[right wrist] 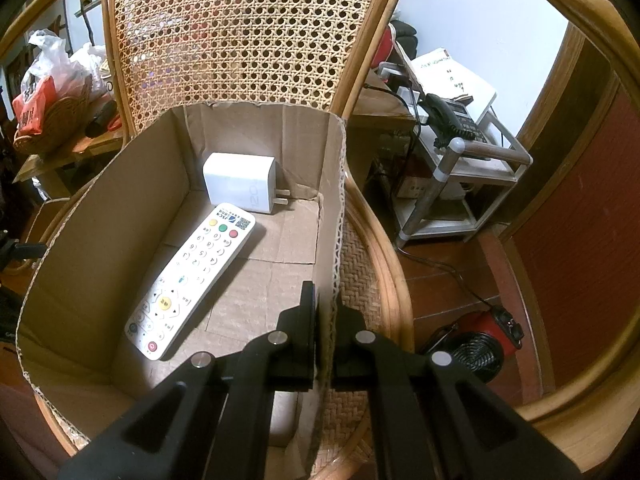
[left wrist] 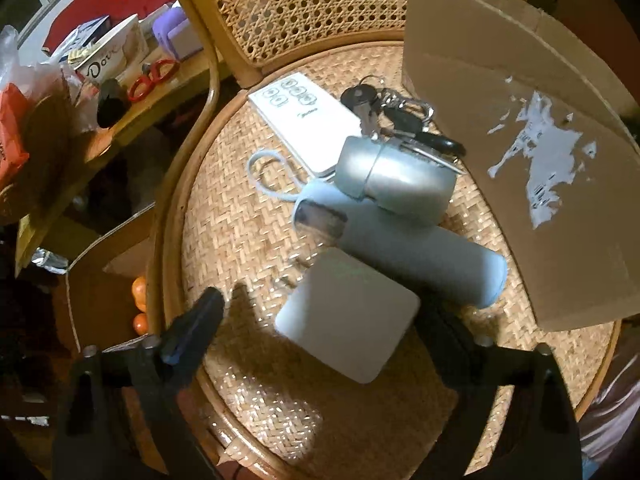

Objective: Organize rigid objects
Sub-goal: 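Move the left gripper back over the remaining items on the seat, then lower the left gripper onto the white square adapter and close on it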

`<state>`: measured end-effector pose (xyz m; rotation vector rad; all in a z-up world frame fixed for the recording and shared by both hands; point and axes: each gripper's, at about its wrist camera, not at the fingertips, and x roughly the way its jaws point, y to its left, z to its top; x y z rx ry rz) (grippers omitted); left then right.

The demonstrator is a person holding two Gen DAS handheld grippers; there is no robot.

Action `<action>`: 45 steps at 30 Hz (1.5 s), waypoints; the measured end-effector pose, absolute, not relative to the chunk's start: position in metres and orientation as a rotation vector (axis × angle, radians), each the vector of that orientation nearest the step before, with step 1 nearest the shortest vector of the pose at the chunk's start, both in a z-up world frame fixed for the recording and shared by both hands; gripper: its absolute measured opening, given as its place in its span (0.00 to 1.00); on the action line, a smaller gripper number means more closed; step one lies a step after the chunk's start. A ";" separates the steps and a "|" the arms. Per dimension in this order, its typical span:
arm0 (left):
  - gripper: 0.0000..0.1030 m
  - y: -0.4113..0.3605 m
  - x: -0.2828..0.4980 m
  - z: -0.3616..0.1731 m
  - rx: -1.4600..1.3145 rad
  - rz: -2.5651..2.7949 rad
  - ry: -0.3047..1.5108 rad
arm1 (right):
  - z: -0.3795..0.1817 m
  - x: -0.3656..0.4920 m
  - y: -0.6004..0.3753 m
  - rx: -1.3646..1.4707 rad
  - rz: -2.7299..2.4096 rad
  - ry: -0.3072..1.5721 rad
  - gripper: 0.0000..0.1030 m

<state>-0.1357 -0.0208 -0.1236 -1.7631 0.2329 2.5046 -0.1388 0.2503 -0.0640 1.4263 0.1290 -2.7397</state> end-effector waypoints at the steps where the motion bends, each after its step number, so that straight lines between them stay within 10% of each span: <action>1: 0.73 -0.022 -0.135 -0.123 -1.763 2.506 0.216 | -0.064 -0.139 0.250 1.427 -2.739 0.128 0.06; 20: 0.65 -0.037 -0.132 -0.090 -1.659 2.635 0.063 | -0.064 -0.139 0.250 1.427 -2.739 0.128 0.06; 23: 0.21 -0.042 -0.131 -0.070 -1.567 2.690 0.005 | -0.064 -0.139 0.250 1.428 -2.739 0.129 0.06; 26: 0.05 -0.054 -0.135 -0.062 -1.557 2.678 -0.111 | -0.064 -0.140 0.250 1.426 -2.739 0.134 0.06; 45: 0.18 -0.085 -0.166 -0.084 -1.673 2.608 -0.373 | -0.065 -0.137 0.248 1.428 -2.744 0.148 0.06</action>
